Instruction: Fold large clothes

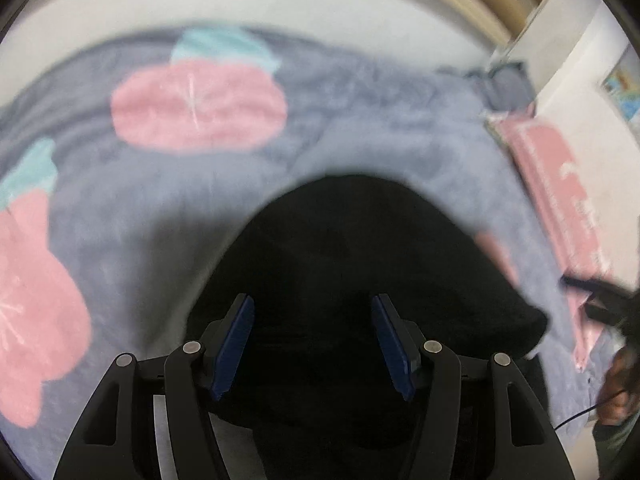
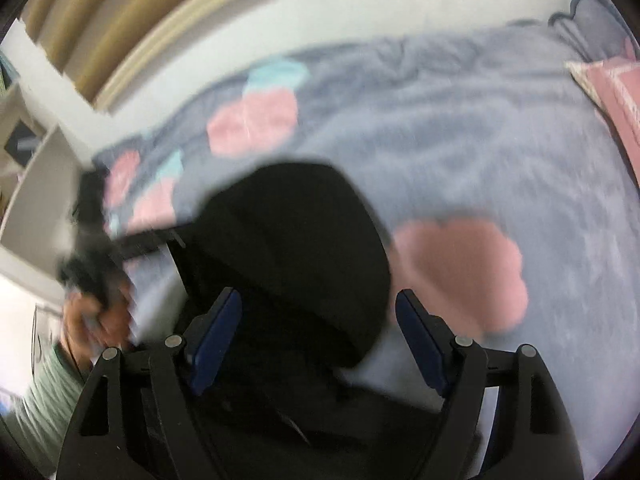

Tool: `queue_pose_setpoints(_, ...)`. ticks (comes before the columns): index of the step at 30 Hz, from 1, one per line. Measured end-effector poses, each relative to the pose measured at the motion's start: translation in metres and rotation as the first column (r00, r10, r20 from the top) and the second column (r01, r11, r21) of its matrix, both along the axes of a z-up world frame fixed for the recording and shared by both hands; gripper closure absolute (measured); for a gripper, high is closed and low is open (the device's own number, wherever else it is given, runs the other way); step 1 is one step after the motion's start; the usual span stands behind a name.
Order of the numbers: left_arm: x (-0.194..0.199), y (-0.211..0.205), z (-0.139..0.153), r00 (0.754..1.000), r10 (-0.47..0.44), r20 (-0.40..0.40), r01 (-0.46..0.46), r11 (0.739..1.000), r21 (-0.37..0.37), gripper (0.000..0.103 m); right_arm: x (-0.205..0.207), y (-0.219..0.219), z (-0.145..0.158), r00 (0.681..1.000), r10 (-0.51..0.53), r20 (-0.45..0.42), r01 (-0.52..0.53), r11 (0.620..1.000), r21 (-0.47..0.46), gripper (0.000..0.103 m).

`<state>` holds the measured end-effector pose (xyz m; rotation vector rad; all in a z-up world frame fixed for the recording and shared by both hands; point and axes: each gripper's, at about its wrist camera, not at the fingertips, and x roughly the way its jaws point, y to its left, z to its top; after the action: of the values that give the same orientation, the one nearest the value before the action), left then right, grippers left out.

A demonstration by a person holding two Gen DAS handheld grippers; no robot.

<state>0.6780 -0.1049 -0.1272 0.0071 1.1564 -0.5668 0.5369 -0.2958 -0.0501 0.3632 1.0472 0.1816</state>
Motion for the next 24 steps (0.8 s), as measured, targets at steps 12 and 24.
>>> queue_pose_setpoints(12, -0.009, -0.006, -0.045, 0.995, -0.047, -0.092, 0.057, 0.992, 0.111, 0.040, 0.002, 0.028, -0.115, 0.965, -0.093, -0.245, 0.088, 0.996, -0.030, 0.042)
queue_pose_setpoints(24, -0.038, 0.042, 0.025, 0.997, -0.073, -0.006, 0.072, 0.988, -0.137, 0.040, -0.023, 0.004, -0.046, 0.995, -0.047, -0.087, 0.047, 0.999, -0.006, 0.041)
